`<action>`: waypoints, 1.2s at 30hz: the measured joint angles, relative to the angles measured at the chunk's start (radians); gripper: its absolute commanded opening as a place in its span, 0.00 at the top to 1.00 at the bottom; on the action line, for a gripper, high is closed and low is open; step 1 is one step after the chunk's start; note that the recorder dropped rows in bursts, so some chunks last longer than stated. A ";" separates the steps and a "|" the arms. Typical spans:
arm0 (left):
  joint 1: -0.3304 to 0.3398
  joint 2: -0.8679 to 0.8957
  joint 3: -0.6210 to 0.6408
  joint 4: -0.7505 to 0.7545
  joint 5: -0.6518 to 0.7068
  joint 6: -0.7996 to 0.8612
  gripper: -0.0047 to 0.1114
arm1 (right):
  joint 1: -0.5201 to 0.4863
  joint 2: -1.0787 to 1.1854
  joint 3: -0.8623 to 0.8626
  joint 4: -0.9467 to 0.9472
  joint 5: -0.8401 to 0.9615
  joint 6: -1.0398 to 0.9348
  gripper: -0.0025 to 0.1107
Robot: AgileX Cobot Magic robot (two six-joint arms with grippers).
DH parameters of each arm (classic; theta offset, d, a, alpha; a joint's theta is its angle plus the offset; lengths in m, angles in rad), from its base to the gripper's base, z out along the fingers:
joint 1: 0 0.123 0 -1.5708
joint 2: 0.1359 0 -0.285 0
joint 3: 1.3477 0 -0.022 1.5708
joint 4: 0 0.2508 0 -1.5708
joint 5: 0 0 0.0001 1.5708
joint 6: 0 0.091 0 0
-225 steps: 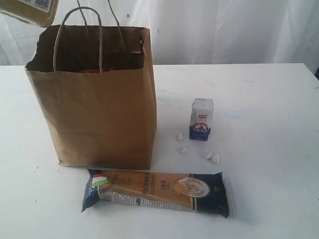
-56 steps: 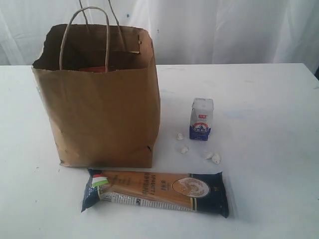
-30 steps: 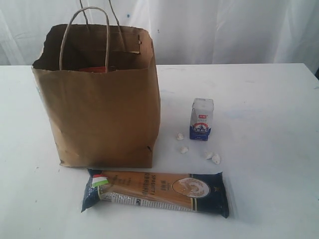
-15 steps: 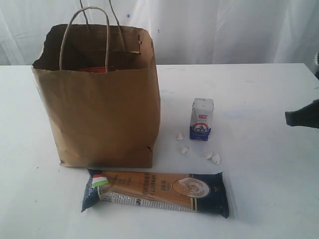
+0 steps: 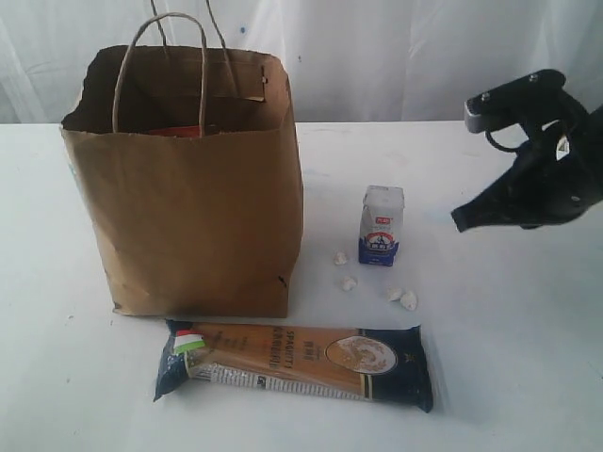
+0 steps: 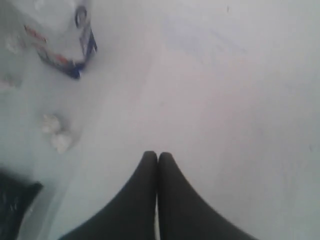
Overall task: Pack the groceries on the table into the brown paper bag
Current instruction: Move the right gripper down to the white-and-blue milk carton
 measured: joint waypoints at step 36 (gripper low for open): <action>0.000 0.000 0.000 0.000 0.000 -0.002 0.96 | 0.118 0.395 -0.249 0.203 -0.202 0.052 0.27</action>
